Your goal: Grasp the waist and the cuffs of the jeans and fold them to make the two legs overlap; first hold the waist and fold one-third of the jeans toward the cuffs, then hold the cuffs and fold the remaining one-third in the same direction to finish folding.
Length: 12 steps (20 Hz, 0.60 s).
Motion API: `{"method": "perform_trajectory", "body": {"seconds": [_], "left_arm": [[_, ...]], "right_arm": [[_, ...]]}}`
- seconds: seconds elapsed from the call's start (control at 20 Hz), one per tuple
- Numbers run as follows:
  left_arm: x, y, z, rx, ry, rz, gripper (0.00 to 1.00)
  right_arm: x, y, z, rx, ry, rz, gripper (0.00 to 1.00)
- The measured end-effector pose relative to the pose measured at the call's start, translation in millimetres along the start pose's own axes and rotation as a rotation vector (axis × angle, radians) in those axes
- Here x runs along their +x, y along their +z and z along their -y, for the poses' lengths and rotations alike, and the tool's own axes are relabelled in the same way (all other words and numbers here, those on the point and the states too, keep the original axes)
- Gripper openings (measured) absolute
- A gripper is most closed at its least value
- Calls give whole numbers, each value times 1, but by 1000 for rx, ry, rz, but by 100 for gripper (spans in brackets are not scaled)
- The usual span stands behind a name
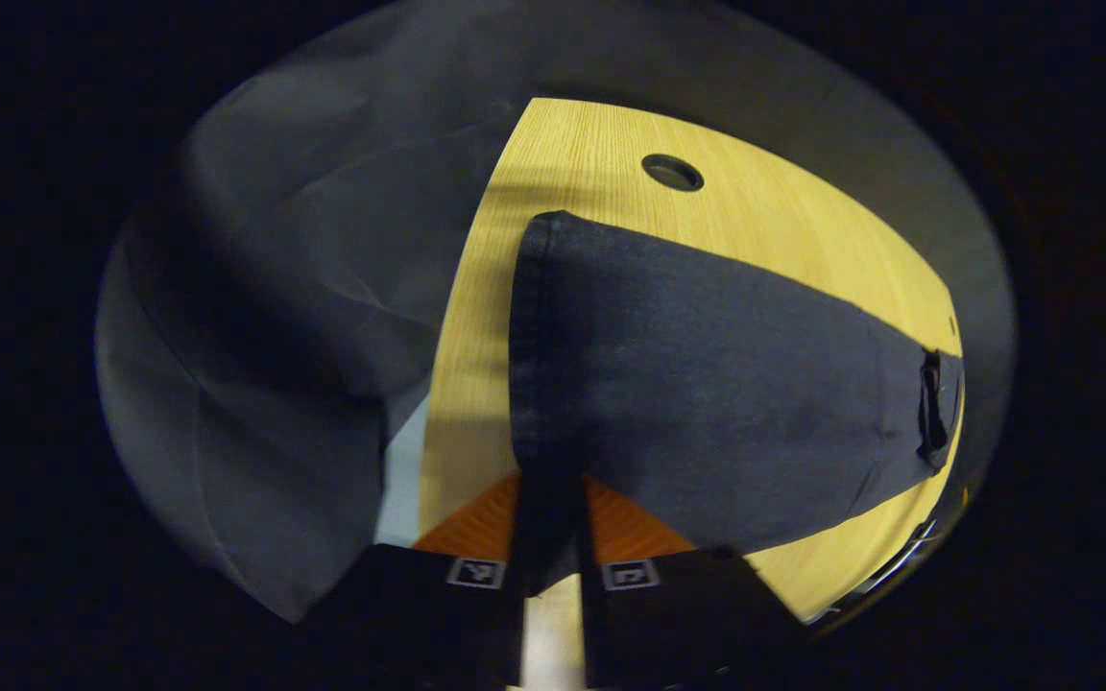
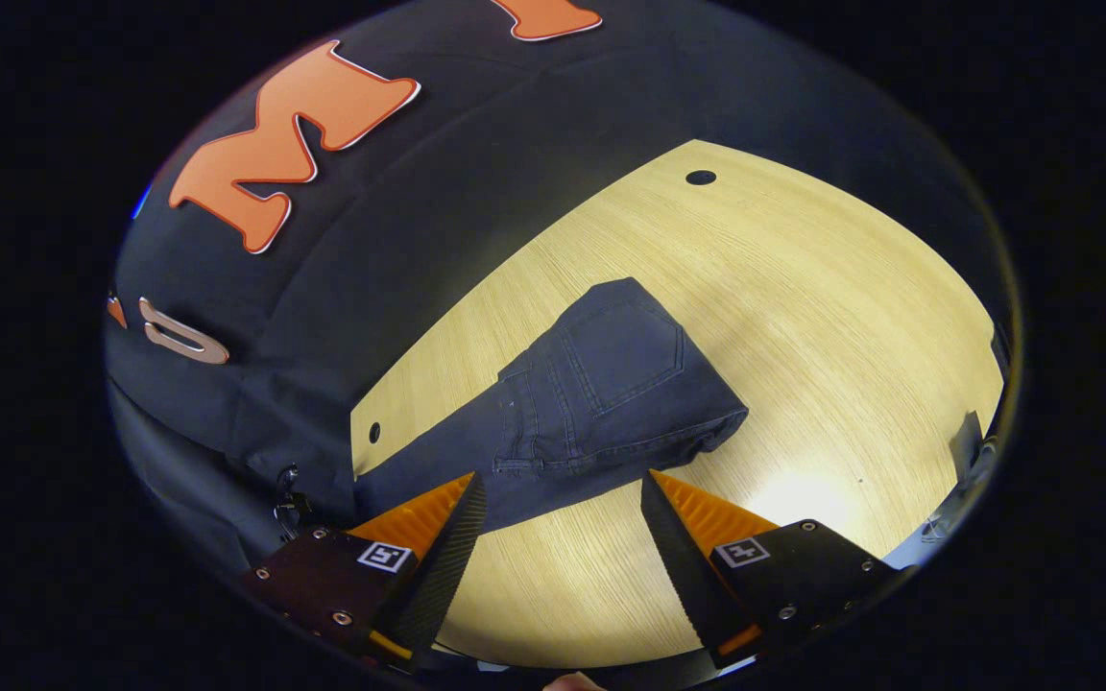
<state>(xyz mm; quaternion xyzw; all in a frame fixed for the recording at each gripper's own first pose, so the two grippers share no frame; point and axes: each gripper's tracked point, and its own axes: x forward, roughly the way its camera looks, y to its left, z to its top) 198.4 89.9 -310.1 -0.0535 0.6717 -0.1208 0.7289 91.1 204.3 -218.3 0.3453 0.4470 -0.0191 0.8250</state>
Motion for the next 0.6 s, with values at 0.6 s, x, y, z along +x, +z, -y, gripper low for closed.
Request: {"method": "perform_trajectory", "body": {"seconds": [0.6], "left_arm": [[-85,28,79,-94,-247,221,3]], "right_arm": [[-10,27,16,-36,14,17,99]]}}
